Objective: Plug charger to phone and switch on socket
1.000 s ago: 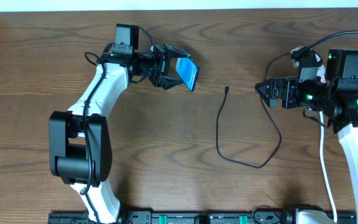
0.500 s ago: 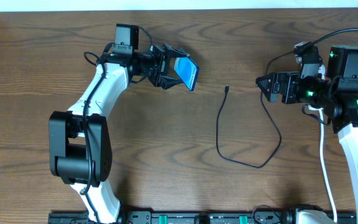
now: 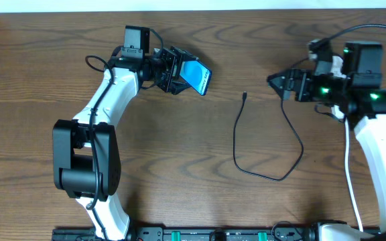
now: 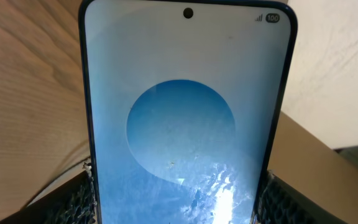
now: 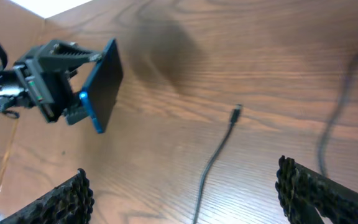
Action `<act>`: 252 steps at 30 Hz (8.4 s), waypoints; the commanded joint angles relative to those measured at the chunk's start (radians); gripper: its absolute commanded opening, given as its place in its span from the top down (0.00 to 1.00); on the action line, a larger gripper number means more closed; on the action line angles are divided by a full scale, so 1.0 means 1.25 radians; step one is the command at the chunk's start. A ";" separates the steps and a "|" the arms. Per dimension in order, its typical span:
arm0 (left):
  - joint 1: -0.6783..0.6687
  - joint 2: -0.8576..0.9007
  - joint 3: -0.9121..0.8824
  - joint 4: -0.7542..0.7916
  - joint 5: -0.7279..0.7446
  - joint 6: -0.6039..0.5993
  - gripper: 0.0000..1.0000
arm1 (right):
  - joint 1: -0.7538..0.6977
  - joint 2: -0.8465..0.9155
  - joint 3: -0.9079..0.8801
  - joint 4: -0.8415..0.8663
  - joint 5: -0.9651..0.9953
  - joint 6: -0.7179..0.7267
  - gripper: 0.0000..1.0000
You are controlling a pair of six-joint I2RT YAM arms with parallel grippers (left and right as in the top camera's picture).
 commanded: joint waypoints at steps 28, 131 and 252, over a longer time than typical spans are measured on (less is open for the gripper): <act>-0.041 -0.016 0.021 0.005 -0.002 -0.073 0.51 | 0.325 0.197 0.015 0.267 0.216 0.181 0.24; -0.041 -0.016 0.021 0.053 0.106 0.114 0.07 | 0.225 0.282 0.015 0.508 0.089 0.669 0.99; 0.115 -0.016 0.012 0.352 0.439 0.399 0.93 | 0.239 0.282 0.015 0.260 0.160 0.339 0.25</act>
